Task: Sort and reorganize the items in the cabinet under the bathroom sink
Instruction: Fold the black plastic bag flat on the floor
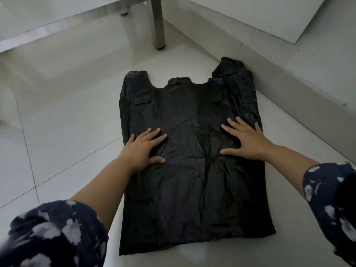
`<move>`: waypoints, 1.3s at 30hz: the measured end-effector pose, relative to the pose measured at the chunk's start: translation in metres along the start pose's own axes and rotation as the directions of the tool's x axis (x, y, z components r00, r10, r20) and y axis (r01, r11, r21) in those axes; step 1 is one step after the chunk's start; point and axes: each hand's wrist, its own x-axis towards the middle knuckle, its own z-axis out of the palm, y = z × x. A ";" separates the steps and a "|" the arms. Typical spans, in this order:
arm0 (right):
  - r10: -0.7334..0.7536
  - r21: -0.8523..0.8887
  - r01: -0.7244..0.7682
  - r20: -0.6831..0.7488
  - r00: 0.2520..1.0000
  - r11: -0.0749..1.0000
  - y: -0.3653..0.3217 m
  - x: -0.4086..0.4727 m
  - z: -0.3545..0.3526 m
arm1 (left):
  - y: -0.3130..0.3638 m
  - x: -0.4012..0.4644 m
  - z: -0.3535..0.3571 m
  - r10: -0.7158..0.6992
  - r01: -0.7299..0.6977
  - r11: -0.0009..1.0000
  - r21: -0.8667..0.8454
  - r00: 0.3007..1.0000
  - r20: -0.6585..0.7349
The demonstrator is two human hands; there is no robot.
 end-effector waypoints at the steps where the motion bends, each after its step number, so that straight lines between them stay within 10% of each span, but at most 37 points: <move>1: -0.013 0.013 0.013 -0.022 1.000 1.000 0.001 0.002 0.000 | -0.002 0.002 0.000 0.011 -0.012 1.000 -0.014 1.000 -0.023; 24: -0.155 -0.013 0.155 -0.098 0.983 0.988 0.005 0.024 -0.001 | -0.014 0.029 -0.002 0.082 -0.098 0.992 -0.074 0.977 -0.195; 30: -0.090 0.136 0.136 -0.303 0.949 0.981 -0.007 0.002 0.015 | -0.002 0.000 0.014 0.060 -0.103 0.988 -0.111 0.939 -0.339; 39: -0.018 0.453 0.100 -0.183 0.983 0.886 -0.024 -0.021 -0.060 | -0.001 -0.025 -0.060 0.009 -0.071 0.949 -0.306 0.980 -0.199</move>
